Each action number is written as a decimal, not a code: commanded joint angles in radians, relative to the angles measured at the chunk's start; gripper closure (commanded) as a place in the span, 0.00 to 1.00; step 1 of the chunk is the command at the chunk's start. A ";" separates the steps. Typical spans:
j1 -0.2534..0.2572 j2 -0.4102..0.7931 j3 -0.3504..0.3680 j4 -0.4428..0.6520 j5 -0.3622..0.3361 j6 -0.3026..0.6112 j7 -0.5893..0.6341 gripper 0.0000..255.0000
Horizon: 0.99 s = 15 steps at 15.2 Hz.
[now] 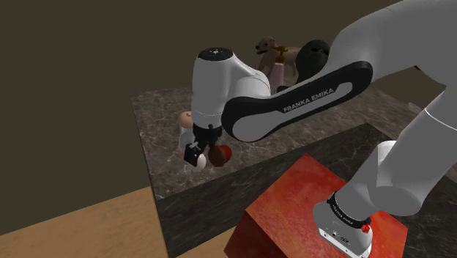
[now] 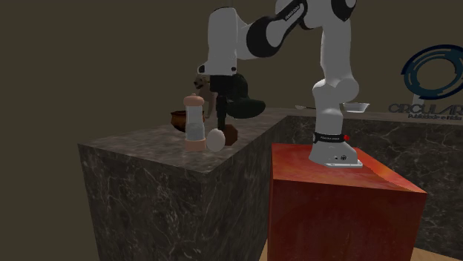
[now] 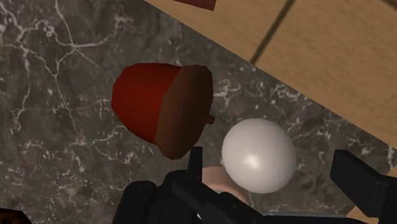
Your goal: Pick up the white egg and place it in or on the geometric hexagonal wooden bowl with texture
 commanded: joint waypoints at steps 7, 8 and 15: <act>0.011 0.084 -0.005 -0.027 -0.064 0.099 0.045 0.00; 0.012 0.084 -0.005 -0.027 -0.064 0.099 0.045 0.00; 0.011 0.084 -0.005 -0.027 -0.064 0.099 0.045 0.00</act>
